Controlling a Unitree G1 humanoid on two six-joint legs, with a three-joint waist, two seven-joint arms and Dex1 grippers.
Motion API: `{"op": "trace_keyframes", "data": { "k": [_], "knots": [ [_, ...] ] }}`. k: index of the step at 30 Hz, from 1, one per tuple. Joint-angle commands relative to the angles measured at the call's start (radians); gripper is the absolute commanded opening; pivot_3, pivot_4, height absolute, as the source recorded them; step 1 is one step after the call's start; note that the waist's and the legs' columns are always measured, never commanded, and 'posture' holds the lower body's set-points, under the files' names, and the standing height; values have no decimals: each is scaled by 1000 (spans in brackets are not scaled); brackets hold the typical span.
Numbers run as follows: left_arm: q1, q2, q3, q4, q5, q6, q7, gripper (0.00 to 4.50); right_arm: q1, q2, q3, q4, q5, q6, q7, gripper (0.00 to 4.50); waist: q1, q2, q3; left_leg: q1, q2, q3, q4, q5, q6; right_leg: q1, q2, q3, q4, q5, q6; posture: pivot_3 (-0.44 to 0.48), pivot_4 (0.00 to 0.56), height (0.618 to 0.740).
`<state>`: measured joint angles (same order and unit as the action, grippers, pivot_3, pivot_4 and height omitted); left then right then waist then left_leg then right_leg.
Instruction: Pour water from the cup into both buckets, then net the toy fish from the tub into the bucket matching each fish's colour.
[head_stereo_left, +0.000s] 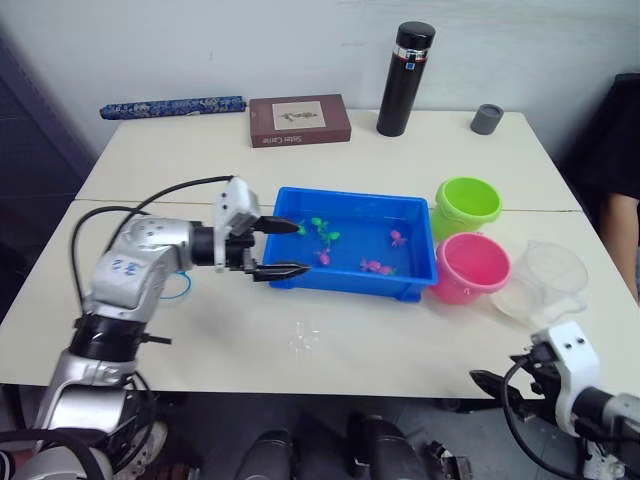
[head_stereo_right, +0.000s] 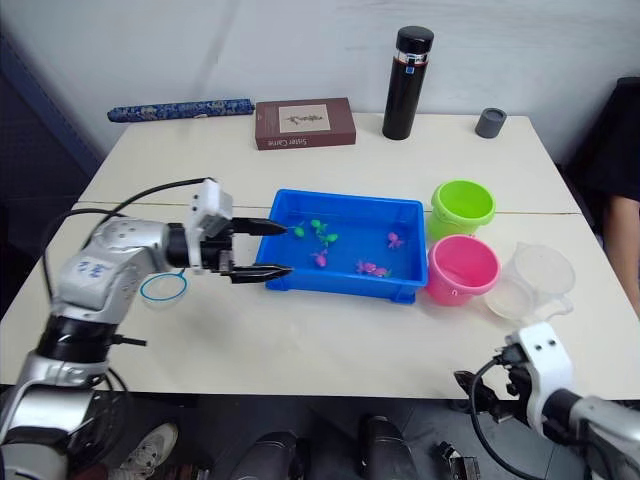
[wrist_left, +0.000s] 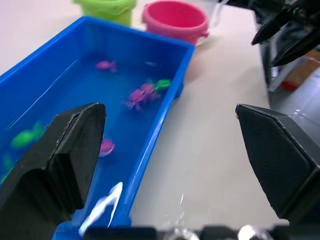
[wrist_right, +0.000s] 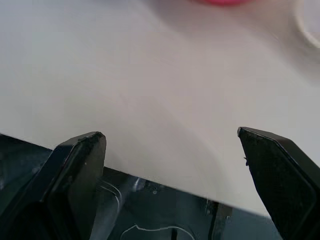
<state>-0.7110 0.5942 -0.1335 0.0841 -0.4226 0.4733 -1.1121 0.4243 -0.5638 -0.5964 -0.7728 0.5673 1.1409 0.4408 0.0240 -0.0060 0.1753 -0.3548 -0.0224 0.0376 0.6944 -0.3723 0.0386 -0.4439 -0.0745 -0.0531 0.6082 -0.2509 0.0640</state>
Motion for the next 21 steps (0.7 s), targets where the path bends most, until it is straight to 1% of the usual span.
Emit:
{"op": "trace_keyframes", "data": {
  "k": [1,2,5,10,14,21],
  "knots": [
    [-82,-72,-36,120,39,-110,-61,4500,-51,184,-66,-83,-79,-6,-239,4469,1,0,0,0,0,0,0,1,-1,0,0,0,1,0,0,0,150,740],
    [-100,-95,-48,157,52,-139,-77,4500,-79,245,-71,-94,-100,-10,-302,4469,2,0,0,1,0,-1,0,1,-2,0,0,0,1,0,0,0,150,740],
    [-128,-137,-70,211,77,-188,-118,4500,-157,356,-85,-93,-155,-30,-428,4469,-3,1,-1,1,0,0,0,2,-3,-1,0,2,3,0,0,0,150,740],
    [-163,-157,-91,267,121,-236,-166,4500,-257,472,-74,-50,-244,-87,-582,4469,-3,1,0,0,0,0,0,3,-3,-2,1,1,4,0,-1,0,150,740],
    [-169,-160,-86,271,143,-237,-156,4500,-301,528,-62,-12,-269,-131,-631,4469,-4,2,-1,0,0,0,0,3,-2,-2,1,2,5,-1,-1,0,150,740],
    [-156,-156,-77,232,160,-208,-133,4500,-384,564,-49,90,-284,-206,-676,4469,-4,2,-1,0,0,0,0,3,0,-2,1,2,10,-1,-1,0,150,740]
  ]
}}
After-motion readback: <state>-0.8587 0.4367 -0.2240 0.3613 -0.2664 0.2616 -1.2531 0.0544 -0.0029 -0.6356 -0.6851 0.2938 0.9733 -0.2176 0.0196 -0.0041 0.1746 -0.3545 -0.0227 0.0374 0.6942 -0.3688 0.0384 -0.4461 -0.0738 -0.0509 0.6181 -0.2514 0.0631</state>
